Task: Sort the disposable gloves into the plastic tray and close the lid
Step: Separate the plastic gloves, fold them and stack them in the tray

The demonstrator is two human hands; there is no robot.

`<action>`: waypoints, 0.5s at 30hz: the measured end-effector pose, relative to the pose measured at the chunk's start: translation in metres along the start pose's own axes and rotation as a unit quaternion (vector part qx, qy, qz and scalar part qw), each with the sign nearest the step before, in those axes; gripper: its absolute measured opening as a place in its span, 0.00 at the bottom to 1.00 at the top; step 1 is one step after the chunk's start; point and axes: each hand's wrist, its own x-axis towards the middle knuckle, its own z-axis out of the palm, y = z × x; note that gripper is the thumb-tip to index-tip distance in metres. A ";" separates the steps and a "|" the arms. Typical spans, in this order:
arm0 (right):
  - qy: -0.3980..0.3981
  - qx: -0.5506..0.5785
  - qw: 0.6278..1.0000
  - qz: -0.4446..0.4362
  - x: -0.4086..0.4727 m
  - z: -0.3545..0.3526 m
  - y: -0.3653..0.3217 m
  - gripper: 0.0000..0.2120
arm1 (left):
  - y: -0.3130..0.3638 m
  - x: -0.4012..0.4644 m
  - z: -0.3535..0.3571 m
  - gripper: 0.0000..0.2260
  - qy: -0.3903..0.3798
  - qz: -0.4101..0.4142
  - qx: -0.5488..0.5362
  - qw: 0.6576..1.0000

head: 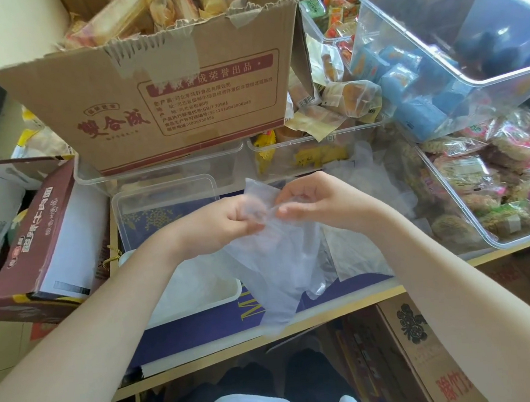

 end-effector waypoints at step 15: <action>0.172 -0.033 0.984 -0.009 0.008 -0.026 0.024 0.15 | -0.011 0.017 0.025 0.11 0.103 -0.044 0.007 0.994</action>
